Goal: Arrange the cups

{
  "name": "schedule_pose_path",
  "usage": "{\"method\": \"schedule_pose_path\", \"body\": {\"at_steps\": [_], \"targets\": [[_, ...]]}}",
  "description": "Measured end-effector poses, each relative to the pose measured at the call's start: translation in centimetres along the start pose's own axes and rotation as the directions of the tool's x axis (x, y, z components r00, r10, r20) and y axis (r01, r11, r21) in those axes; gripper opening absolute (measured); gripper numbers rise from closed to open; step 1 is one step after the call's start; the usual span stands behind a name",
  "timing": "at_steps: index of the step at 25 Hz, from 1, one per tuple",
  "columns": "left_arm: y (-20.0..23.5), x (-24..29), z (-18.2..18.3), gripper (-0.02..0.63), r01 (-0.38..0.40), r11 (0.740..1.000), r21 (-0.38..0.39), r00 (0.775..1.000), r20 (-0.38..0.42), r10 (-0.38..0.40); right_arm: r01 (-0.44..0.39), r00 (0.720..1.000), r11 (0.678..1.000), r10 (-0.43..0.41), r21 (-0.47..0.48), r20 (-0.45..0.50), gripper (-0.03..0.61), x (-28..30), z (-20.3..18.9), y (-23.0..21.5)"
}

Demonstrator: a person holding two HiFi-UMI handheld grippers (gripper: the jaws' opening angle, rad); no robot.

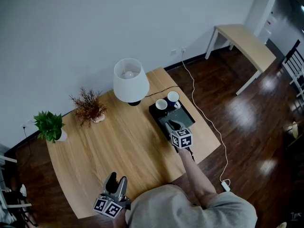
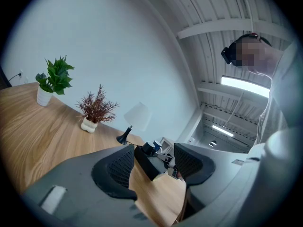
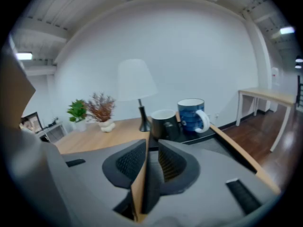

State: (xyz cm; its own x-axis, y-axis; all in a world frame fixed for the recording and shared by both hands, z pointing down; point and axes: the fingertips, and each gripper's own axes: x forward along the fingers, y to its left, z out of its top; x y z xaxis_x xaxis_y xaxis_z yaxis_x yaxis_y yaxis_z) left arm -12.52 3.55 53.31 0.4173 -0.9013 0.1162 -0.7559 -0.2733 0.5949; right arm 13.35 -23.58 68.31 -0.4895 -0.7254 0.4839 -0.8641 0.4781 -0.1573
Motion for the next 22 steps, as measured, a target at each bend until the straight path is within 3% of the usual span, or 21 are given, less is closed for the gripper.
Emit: {"method": "schedule_pose_path", "body": {"at_steps": [3,6,10,13,17,22], "targets": [[0.2,0.4,0.4,0.252,0.007,1.0,0.003,1.0,0.011,-0.007,-0.265,0.964,0.964,0.265,-0.012,0.025,0.055,-3.4,-0.9,8.4],[-0.1,0.9,1.1,0.252,0.021,1.0,0.008,0.999,0.025,-0.022,-0.478,0.878,0.878,0.478,0.032,-0.008,0.054,-6.6,-3.7,16.2],[-0.4,0.7,1.7,0.252,0.032,0.999,0.013,0.999,0.039,-0.032,-0.644,0.757,0.75,0.653,0.15,-0.013,0.054,-9.5,-6.5,24.4],[-0.2,0.3,1.6,0.252,0.034,0.999,-0.006,0.998,0.053,-0.034,-0.71,0.696,0.682,0.718,0.176,0.021,0.054,-10.9,-6.0,27.5],[0.3,-0.7,1.5,0.252,0.029,0.999,-0.037,0.997,0.074,-0.026,-0.737,0.675,0.664,0.735,0.127,0.07,0.054,-11.5,-3.4,27.3],[0.9,-1.5,1.9,0.252,0.02,0.999,-0.049,0.995,0.097,-0.015,-0.717,0.696,0.693,0.706,0.074,0.13,0.054,-12.1,-0.1,25.1]]}}
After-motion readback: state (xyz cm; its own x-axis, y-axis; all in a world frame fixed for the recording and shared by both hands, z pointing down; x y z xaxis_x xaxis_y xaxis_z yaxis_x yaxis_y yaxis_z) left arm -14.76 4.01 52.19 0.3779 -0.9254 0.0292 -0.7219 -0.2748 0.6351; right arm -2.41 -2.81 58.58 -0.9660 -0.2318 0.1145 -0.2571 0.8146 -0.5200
